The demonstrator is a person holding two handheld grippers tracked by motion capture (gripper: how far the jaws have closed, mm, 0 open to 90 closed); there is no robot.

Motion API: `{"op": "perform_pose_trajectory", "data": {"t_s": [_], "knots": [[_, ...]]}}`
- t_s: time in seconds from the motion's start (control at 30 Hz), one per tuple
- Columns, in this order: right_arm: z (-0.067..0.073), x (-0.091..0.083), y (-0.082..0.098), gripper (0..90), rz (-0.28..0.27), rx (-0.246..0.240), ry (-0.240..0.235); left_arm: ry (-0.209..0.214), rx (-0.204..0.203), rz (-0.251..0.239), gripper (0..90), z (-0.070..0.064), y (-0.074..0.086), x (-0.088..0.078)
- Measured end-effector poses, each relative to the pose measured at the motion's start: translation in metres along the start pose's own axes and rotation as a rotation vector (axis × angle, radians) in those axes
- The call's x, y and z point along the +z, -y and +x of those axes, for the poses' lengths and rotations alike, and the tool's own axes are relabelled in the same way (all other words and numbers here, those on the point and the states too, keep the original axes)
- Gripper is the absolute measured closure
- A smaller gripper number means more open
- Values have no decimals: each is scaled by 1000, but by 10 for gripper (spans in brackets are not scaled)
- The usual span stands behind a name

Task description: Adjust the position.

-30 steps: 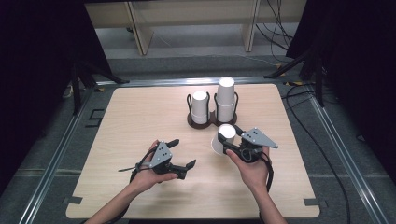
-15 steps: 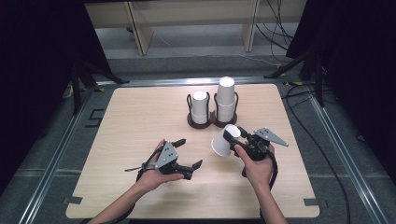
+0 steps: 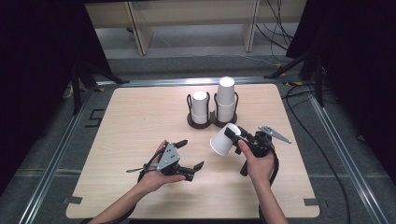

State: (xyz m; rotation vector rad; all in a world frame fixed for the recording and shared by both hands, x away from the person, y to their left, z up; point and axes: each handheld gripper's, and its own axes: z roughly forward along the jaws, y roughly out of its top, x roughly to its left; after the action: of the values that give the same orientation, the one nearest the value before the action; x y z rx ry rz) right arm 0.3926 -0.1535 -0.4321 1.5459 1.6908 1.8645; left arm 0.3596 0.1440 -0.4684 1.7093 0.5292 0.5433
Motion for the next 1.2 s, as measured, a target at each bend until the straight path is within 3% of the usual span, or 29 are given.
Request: {"op": "perform_pose_trajectory", "data": {"t_s": [0.1,0.23,0.33,0.37,0.6,0.67,0.77,1.2], "knots": [[-2,1,0,359,2,-6,14,0,-1,2,36,0,-1,0],[-1,2,-1,359,-2,17,-2,2,3,7,32,0,-1,1],[-2,2,-1,359,0,14,9,8,0,-12,31,0,-1,4],[-2,3,-1,360,5,28,8,9,2,7,31,-1,-1,3],[-7,6,0,360,6,87,-15,29,2,13,30,-4,1,12],[-7,6,0,360,20,104,1,34,4,12,30,-5,1,14],[-9,7,1,360,18,103,-6,42,5,8,30,-6,1,16],[-16,9,2,360,25,182,-46,69,22,17,26,-6,1,27]]}}
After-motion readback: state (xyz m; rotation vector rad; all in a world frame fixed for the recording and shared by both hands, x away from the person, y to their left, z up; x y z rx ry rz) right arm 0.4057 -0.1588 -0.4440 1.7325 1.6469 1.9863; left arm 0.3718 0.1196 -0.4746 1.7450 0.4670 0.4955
